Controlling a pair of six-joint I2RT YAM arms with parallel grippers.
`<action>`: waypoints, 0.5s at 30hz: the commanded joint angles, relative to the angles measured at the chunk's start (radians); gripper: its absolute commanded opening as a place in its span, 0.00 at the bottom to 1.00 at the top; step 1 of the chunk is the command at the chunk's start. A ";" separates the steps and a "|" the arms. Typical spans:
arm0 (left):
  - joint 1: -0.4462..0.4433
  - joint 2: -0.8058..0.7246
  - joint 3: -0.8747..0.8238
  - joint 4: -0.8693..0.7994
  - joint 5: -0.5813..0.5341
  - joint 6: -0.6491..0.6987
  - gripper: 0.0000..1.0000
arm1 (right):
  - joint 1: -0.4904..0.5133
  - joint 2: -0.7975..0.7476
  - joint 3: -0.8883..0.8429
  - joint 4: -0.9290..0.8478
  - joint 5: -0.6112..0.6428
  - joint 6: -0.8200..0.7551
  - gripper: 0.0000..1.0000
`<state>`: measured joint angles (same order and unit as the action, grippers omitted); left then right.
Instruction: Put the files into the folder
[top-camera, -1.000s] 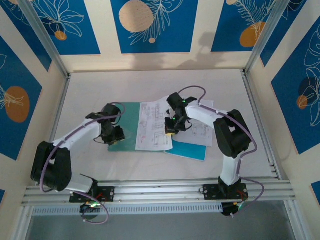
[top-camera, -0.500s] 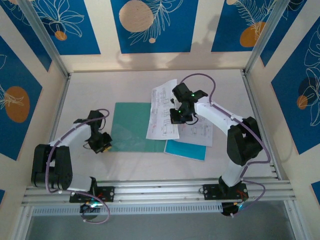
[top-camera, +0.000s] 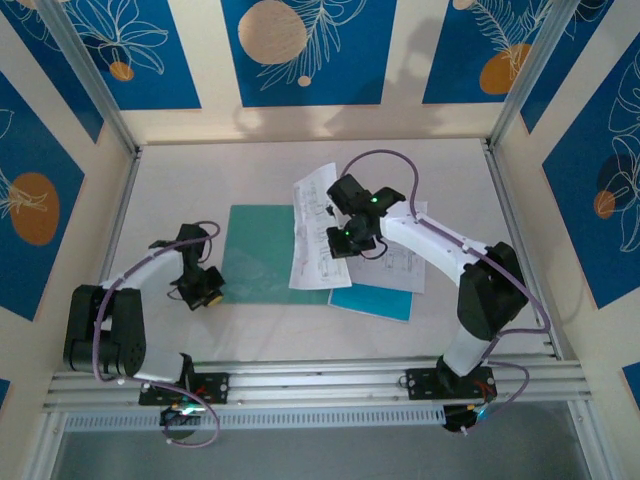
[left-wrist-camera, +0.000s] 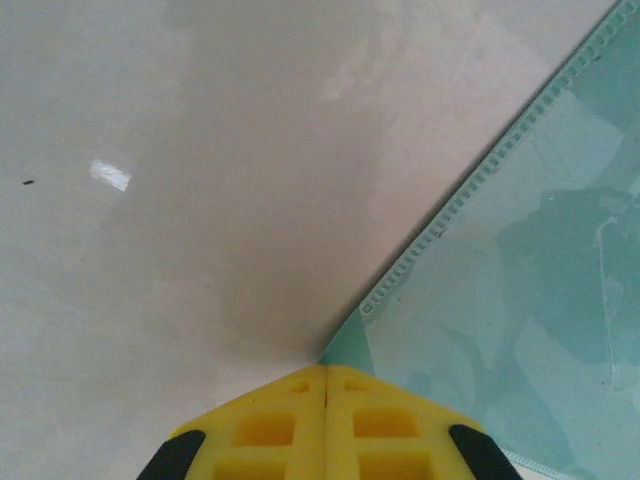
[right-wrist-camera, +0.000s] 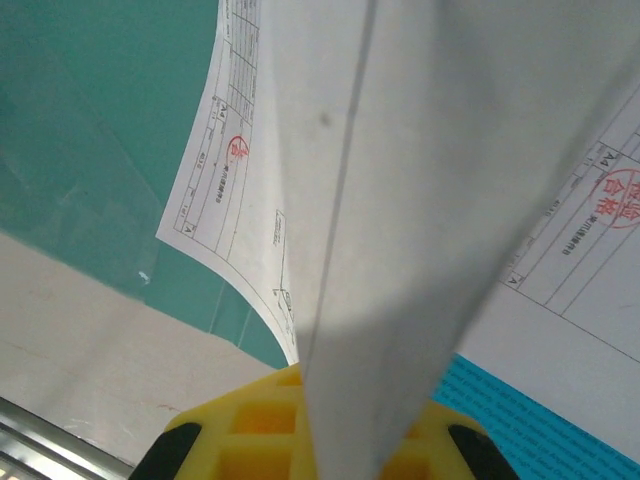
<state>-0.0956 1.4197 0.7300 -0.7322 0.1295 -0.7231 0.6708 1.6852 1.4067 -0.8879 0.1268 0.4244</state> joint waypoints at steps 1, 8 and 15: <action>0.011 -0.017 -0.018 -0.003 -0.001 0.013 0.00 | 0.022 0.014 0.048 -0.022 0.029 0.026 0.00; 0.011 -0.036 -0.025 -0.013 -0.001 0.015 0.00 | 0.041 0.033 0.076 -0.023 0.033 0.028 0.00; 0.011 -0.042 -0.022 -0.017 0.001 0.019 0.00 | 0.027 0.028 0.074 -0.021 0.011 0.007 0.00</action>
<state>-0.0956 1.3930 0.7147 -0.7296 0.1295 -0.7227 0.7017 1.7077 1.4532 -0.8883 0.1566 0.4381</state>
